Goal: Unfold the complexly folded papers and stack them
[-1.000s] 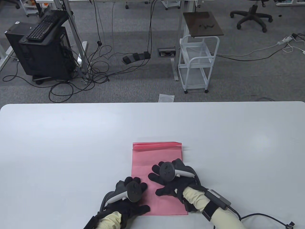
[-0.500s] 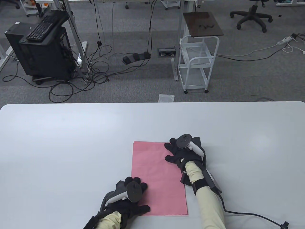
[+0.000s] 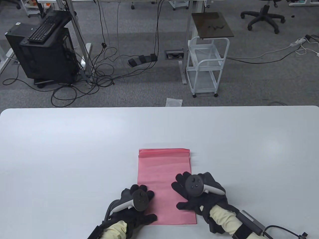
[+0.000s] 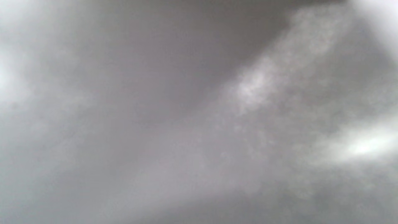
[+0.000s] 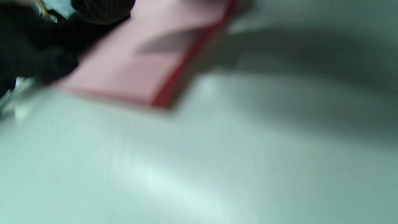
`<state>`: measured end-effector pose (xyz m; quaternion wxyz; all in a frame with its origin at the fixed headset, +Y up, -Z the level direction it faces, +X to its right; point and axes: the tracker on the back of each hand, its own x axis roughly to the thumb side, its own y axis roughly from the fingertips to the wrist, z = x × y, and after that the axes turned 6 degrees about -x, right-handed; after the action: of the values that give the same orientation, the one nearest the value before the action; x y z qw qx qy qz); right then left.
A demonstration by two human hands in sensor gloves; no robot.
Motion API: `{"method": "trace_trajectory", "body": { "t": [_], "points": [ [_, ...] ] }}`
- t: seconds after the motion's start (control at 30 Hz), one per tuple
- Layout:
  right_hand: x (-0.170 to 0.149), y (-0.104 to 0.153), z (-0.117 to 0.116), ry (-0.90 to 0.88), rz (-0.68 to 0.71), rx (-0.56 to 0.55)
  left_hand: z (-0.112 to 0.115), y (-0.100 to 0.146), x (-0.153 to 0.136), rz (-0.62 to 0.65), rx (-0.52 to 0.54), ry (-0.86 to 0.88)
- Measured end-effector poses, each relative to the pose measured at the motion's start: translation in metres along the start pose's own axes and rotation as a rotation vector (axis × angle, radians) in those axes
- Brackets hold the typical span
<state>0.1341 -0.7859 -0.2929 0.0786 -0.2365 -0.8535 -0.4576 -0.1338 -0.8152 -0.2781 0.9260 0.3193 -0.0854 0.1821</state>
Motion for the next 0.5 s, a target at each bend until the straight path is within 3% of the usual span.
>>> {"method": "trace_trajectory", "body": {
  "t": [0.1,0.17,0.3,0.4,0.5],
  "points": [
    [-0.01,0.001,-0.015,0.049,-0.045,0.036,0.0,0.0,0.0,-0.001,0.001,0.0],
    [-0.014,0.0,-0.016,-0.08,-0.037,0.022,0.0,0.0,0.0,-0.005,0.003,0.001],
    [-0.015,-0.001,-0.016,-0.086,-0.035,0.041,-0.002,0.002,0.002,-0.01,0.029,0.023],
    [-0.015,-0.001,-0.016,-0.082,-0.034,0.04,-0.013,0.008,0.017,-0.044,0.034,0.007],
    [-0.016,-0.002,-0.017,-0.108,-0.034,0.047,-0.02,0.006,0.041,0.022,0.074,-0.057]
  ]
}}
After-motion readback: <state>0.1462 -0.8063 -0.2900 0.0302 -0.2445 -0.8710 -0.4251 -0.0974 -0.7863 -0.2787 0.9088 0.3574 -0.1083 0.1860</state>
